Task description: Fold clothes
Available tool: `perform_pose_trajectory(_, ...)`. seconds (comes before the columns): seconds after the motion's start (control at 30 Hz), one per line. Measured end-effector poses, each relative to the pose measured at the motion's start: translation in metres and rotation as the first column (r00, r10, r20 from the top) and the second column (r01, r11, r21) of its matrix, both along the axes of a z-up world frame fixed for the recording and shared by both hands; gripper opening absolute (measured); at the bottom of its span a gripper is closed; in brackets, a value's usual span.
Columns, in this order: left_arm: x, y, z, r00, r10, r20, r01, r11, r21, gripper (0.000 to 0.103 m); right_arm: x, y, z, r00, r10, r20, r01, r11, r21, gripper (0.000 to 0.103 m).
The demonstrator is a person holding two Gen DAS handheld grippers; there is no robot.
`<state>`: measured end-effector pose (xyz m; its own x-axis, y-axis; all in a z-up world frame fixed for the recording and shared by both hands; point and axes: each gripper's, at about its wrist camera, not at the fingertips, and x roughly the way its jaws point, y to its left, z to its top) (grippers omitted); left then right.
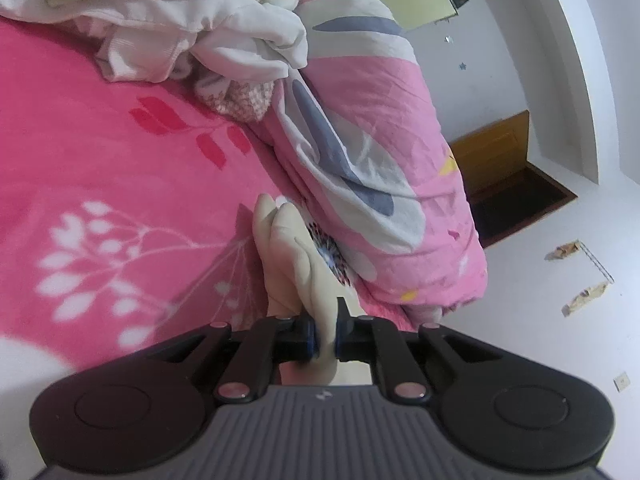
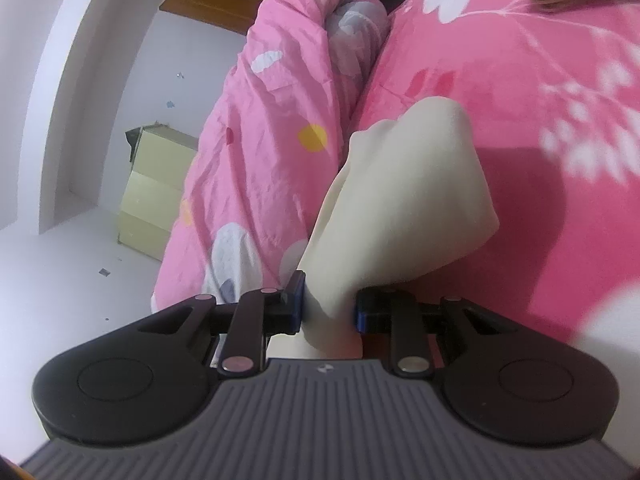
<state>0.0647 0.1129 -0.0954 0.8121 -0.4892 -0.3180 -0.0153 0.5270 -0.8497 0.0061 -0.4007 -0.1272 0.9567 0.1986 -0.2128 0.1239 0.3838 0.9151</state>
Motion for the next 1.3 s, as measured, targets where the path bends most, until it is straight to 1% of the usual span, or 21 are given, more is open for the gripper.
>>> perform_pose_trajectory(0.1, -0.028, 0.019, 0.005, 1.0, -0.031, -0.007, 0.031, 1.0, -0.004, 0.009, -0.036, 0.007, -0.001, 1.0, 0.004, 0.001, -0.004, 1.0, 0.026, 0.022)
perform_pose_trajectory(0.17, -0.049, 0.031, 0.007, 0.999, -0.053, -0.002, 0.053, 0.998, 0.024, 0.01, -0.063, 0.014, -0.005, 1.0, 0.01, -0.001, -0.01, 0.999, 0.05, 0.022)
perform_pose_trajectory(0.23, -0.065, 0.04, 0.004, 0.997, -0.08, -0.011, 0.081, 0.995, 0.061, 0.014, -0.087, 0.018, -0.012, 1.0, 0.015, -0.015, -0.014, 0.997, 0.069, 0.023)
perform_pose_trajectory(0.27, -0.069, 0.043, 0.002, 0.997, -0.078, -0.023, 0.079, 0.993, 0.091, 0.024, -0.095, 0.018, -0.018, 0.999, 0.023, -0.036, -0.021, 0.997, 0.071, 0.024)
perform_pose_trajectory(0.3, -0.073, 0.046, 0.0, 0.997, -0.065, -0.036, 0.069, 0.989, 0.13, 0.038, -0.102, 0.017, -0.026, 0.997, 0.03, -0.065, -0.026, 0.997, 0.071, 0.027)
perform_pose_trajectory(0.37, -0.08, 0.051, 0.001, 0.999, -0.029, -0.045, 0.038, 0.975, 0.22, 0.047, -0.113, 0.012, -0.035, 0.995, 0.032, -0.091, -0.024, 0.996, 0.083, 0.031)
perform_pose_trajectory(0.43, -0.087, 0.053, 0.009, 1.0, -0.005, -0.025, 0.012, 0.954, 0.301, 0.063, -0.125, 0.005, -0.037, 0.995, 0.024, -0.101, -0.015, 0.996, 0.088, 0.038)
perform_pose_trajectory(0.5, -0.094, 0.052, 0.02, 1.0, 0.002, 0.0, -0.002, 0.925, 0.38, 0.091, -0.14, 0.002, -0.026, 0.995, 0.0, -0.103, 0.001, 1.0, 0.014, 0.044)
perform_pose_trajectory(0.57, -0.1, 0.046, 0.032, 1.0, 0.0, 0.012, -0.006, 0.885, 0.465, 0.1, -0.155, -0.002, -0.015, 0.994, -0.033, -0.107, 0.026, 0.997, -0.066, 0.048)
perform_pose_trajectory(0.63, -0.108, 0.036, 0.045, 0.999, -0.016, 0.041, -0.009, 0.835, 0.551, 0.102, -0.166, -0.005, -0.005, 0.99, -0.064, -0.126, 0.045, 0.988, -0.15, 0.051)
perform_pose_trajectory(0.7, -0.115, 0.026, 0.056, 0.997, -0.038, 0.069, -0.013, 0.78, 0.626, 0.103, -0.173, -0.005, 0.004, 0.984, -0.098, -0.146, 0.061, 0.969, -0.241, 0.054)
perform_pose_trajectory(0.77, -0.119, 0.017, 0.064, 0.996, -0.062, 0.056, 0.009, 0.744, 0.668, 0.103, -0.178, -0.004, 0.011, 0.98, -0.124, -0.154, 0.07, 0.947, -0.314, 0.057)
perform_pose_trajectory(0.87, -0.12, 0.003, 0.066, 0.997, -0.082, -0.003, 0.062, 0.723, 0.689, 0.103, -0.184, 0.0, 0.021, 0.982, -0.133, -0.135, 0.072, 0.921, -0.383, 0.062)
perform_pose_trajectory(0.93, -0.12, -0.007, 0.064, 0.996, -0.078, -0.045, 0.087, 0.707, 0.702, 0.103, -0.181, 0.006, 0.028, 0.986, -0.118, -0.114, 0.061, 0.907, -0.416, 0.068)
perform_pose_trajectory(0.97, -0.122, -0.012, 0.062, 0.995, -0.072, -0.07, 0.1, 0.703, 0.704, 0.103, -0.18, 0.009, 0.031, 0.988, -0.11, -0.106, 0.054, 0.902, -0.428, 0.069)
perform_pose_trajectory(1.0, -0.125, -0.017, 0.061, 0.993, -0.069, -0.093, 0.115, 0.709, 0.696, 0.103, -0.178, 0.011, 0.033, 0.99, -0.099, -0.103, 0.045, 0.9, -0.433, 0.069)
perform_pose_trajectory(1.07, -0.133, -0.026, 0.058, 0.988, -0.074, -0.137, 0.147, 0.733, 0.664, 0.103, -0.173, 0.017, 0.036, 0.992, -0.08, -0.098, 0.029, 0.898, -0.44, 0.07)
perform_pose_trajectory(1.1, -0.138, -0.032, 0.057, 0.984, -0.086, -0.158, 0.169, 0.739, 0.652, 0.103, -0.172, 0.019, 0.038, 0.992, -0.075, -0.097, 0.025, 0.898, -0.438, 0.07)
perform_pose_trajectory(1.13, -0.143, -0.038, 0.056, 0.978, -0.106, -0.177, 0.197, 0.738, 0.646, 0.103, -0.171, 0.021, 0.039, 0.993, -0.07, -0.095, 0.021, 0.899, -0.437, 0.07)
perform_pose_trajectory(1.17, -0.147, -0.044, 0.056, 0.975, -0.118, -0.188, 0.214, 0.727, 0.653, 0.103, -0.169, 0.023, 0.041, 0.994, -0.064, -0.093, 0.018, 0.9, -0.435, 0.07)
perform_pose_trajectory(1.3, -0.163, -0.065, 0.056, 0.971, -0.134, -0.197, 0.237, 0.637, 0.733, 0.103, -0.166, 0.032, 0.044, 0.995, -0.043, -0.09, 0.0, 0.901, -0.434, 0.072)
